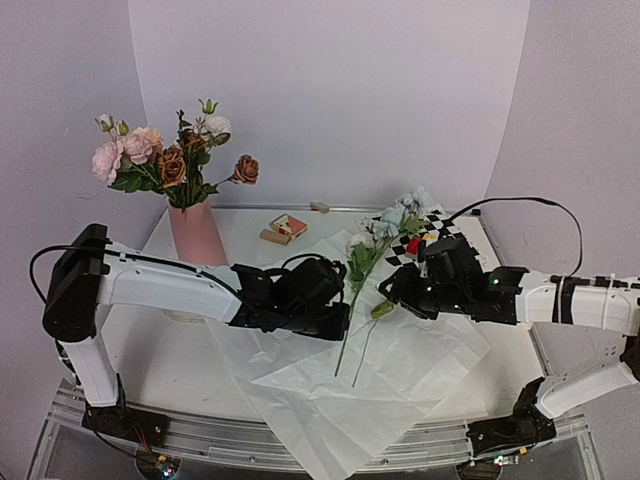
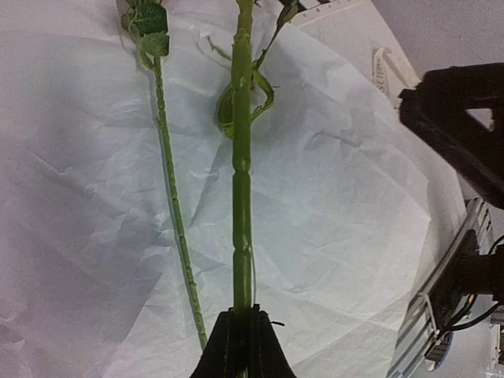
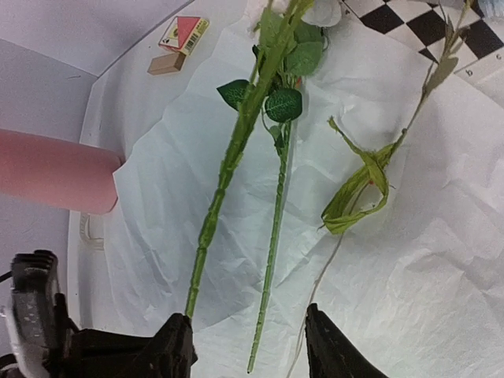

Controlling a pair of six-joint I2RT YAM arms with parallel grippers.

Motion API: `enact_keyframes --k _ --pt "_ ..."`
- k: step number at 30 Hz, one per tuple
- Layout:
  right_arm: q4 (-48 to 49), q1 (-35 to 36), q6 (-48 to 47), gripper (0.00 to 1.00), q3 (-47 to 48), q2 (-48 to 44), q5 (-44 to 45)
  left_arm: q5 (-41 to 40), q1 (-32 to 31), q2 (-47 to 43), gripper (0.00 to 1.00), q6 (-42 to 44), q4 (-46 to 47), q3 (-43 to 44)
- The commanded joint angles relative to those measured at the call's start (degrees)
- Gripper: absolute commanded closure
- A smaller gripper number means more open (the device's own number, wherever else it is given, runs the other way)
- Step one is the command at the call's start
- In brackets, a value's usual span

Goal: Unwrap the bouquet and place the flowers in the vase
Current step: Pick up the fake flower from the wrapping paper.

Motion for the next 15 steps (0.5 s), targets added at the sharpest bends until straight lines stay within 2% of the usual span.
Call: enact_keyframes --k 1,3,12,15 --pt "-0.8 -0.4 2.5 0.36 -0.5 0.6 7.6 -1.2 -0.3 -4.7 1.00 -2.6 1.5 -3.0" --pt "0.8 -0.6 2.3 0.31 -0.2 2.5 8.9 -2.3 -0.3 -6.3 1.00 -1.8 1.8 -4.4" --pt "5.3 -2.0 1.1 0.14 5.2 5.0 4.1 -2.6 -0.6 -14.7 1.00 -1.4 4.4 -10.8" --pt "5.5 -2.3 0.2 0.13 7.0 5.9 2.9 -2.6 -0.7 -16.7 1.00 -2.3 5.4 -12.8"
